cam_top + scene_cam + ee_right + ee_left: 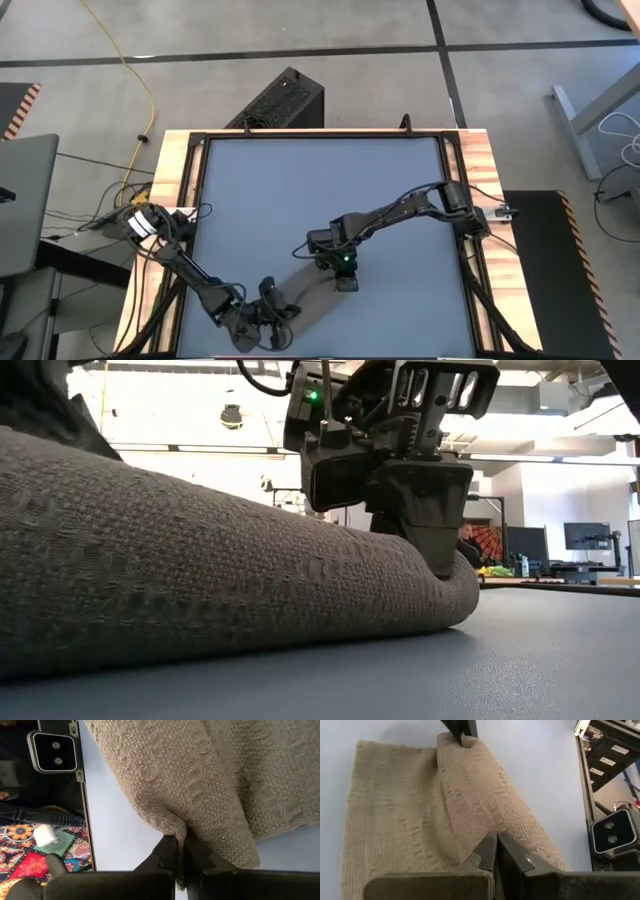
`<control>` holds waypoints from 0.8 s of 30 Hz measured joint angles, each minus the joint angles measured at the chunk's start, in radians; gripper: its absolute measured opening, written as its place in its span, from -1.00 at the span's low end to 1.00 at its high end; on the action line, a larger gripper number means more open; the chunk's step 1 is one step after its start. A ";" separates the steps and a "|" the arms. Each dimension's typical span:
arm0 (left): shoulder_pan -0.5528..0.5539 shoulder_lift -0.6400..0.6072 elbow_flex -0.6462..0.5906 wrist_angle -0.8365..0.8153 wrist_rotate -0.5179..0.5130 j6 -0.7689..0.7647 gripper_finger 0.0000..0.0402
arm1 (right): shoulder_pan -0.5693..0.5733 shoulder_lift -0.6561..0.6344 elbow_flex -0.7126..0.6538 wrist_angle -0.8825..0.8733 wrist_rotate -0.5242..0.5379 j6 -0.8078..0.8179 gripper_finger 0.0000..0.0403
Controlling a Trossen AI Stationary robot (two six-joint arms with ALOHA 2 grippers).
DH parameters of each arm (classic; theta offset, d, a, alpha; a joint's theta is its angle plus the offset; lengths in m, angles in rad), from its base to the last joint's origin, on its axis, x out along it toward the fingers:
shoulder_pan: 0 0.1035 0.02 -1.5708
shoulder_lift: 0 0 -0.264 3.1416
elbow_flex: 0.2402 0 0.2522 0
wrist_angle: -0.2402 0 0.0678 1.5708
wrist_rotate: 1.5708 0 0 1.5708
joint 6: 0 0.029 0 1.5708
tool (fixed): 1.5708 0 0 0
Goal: Roll towel into tight, uniform cylinder
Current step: Roll the gray towel
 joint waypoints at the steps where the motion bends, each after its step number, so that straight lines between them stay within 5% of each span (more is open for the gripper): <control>1: -0.002 0.001 0.000 -0.005 0.004 -0.010 -1.00 | -0.002 0.000 0.000 0.004 -0.002 0.000 -0.85; 17: -0.001 0.098 0.002 0.043 0.148 -0.130 -1.00 | -0.006 -0.001 0.001 0.084 -0.013 -0.041 -0.72; 24: -0.004 0.113 0.003 0.046 0.161 -0.134 -1.00 | -0.007 -0.008 0.001 0.095 -0.049 -0.187 -0.72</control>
